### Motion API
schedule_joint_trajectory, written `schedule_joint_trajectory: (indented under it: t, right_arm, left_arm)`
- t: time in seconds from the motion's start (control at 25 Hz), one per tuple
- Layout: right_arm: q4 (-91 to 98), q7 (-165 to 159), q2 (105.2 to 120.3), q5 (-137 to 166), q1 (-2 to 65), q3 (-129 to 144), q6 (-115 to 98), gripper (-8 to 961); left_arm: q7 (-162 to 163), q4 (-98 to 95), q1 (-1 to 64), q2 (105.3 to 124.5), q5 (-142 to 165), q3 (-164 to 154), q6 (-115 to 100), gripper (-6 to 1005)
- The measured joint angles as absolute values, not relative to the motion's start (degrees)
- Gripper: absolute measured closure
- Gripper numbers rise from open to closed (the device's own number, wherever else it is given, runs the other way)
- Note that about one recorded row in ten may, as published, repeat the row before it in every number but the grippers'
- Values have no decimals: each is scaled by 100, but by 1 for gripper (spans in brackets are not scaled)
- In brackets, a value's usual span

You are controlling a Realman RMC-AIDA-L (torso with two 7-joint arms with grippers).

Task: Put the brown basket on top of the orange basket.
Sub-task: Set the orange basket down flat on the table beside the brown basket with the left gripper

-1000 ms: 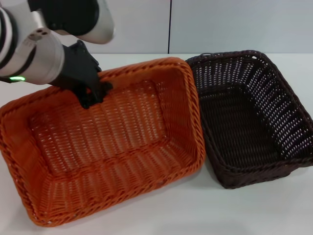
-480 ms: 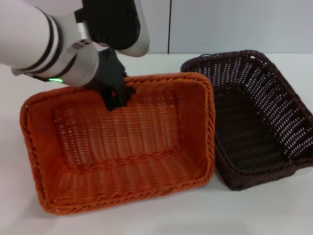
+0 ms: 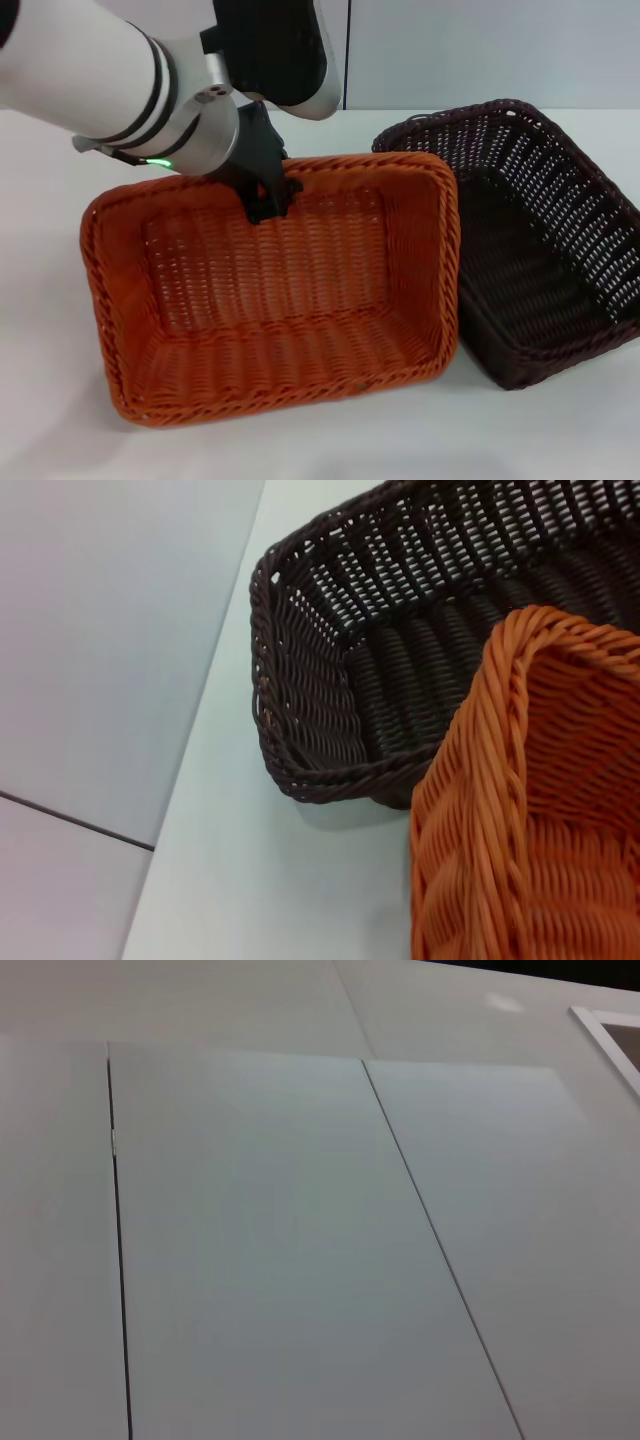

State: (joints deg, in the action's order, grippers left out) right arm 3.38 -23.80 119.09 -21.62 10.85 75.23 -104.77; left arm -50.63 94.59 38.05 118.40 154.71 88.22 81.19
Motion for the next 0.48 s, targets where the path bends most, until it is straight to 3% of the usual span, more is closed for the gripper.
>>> schedule_joint_trajectory:
  t: [0.48]
  right_arm:
    - [333,-2375,11909,-2162,1106,7523,-10475,133]
  left_arm:
    - [-4758,8853,3948,11833,15449,8848,7575,728]
